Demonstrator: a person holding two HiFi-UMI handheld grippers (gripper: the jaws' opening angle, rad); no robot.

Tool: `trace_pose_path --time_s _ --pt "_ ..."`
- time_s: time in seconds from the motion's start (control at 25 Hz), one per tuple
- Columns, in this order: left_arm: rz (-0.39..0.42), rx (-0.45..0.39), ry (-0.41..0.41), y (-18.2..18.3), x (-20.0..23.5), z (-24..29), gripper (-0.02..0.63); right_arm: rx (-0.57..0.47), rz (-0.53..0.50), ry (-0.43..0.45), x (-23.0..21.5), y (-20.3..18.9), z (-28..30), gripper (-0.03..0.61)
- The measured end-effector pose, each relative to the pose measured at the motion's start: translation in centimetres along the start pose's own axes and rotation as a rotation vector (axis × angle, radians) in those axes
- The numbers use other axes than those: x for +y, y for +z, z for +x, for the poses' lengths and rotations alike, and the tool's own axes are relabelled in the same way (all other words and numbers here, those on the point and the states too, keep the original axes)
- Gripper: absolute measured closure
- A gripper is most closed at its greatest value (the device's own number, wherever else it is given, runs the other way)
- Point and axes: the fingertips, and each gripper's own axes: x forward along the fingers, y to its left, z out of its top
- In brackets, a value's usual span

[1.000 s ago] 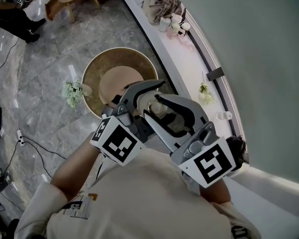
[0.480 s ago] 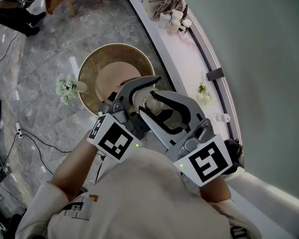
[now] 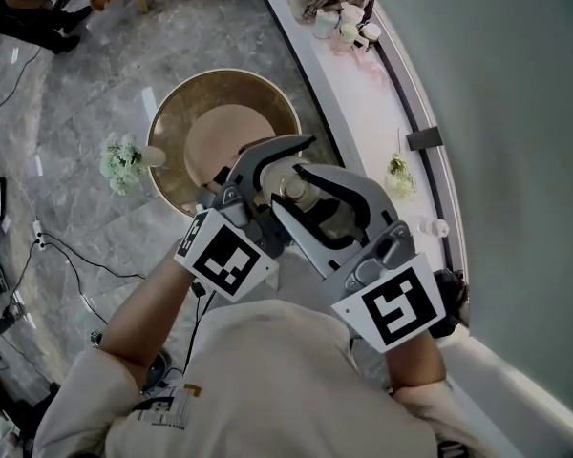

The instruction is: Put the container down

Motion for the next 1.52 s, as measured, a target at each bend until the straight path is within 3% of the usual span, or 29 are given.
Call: trace_pose_path --time_s 0.12,0.44,1.08,1.52 --pt "-0.023 -0.005 0.002 -2.3 0.6 1.6 0.258 0.019 0.000 0.010 -1.5 -2.4 0.9 0.445" --pt "0.029 0.013 -0.003 -9.6 1.3 5.2 0.258 0.105 -0.018 0.031 -4.3 -9.8 3.6 0.445" --pt "-0.108 0.039 -0.068 -26.9 -0.5 11.3 0.258 0.180 0.110 0.018 -7.9 -27.2 9.2 0.445" --pt "-0.106 0.058 -0.139 -37.3 -3.1 15.0 0.258 0.216 0.178 -0.031 -9.5 -38.2 11.4 0.445"
